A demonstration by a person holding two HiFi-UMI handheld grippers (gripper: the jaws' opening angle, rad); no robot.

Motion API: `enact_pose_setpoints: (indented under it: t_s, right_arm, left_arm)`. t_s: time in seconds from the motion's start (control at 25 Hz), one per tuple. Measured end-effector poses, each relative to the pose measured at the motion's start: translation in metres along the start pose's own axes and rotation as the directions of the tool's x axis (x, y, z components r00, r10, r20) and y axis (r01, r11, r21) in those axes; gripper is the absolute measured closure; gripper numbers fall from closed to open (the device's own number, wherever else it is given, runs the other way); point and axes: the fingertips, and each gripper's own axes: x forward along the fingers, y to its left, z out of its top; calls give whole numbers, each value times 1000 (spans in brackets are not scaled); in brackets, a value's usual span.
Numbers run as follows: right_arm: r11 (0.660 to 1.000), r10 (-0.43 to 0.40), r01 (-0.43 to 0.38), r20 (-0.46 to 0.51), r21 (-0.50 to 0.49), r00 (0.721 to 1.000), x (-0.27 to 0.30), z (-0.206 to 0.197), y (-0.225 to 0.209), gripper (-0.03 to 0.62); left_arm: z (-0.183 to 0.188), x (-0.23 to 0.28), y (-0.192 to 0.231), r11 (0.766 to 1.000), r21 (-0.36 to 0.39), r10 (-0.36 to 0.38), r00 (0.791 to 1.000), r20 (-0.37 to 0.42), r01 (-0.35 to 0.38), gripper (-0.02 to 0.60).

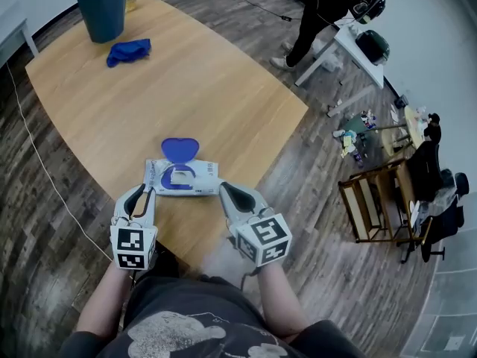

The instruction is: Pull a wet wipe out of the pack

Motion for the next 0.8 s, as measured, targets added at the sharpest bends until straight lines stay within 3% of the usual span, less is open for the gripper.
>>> enact_pose_setpoints:
  t_s: [0.16,0.32,0.8]
  right_arm:
    - [1000,25,-25,21,-6,999,-31,-8,-4,600]
    - [999,30,-29,66,-16,997,-72,-14,-15,600]
    - [995,98,-92,134,-46,986,-180,-45,-2,600]
  left_arm:
    - [5,-27,-23,998,-50,40,999,20,-39,518]
    - [11,-56,-55,996,-55,69,996,61,-66,555]
    - [15,-154,-143,986,-109,139,977,163,-123,563]
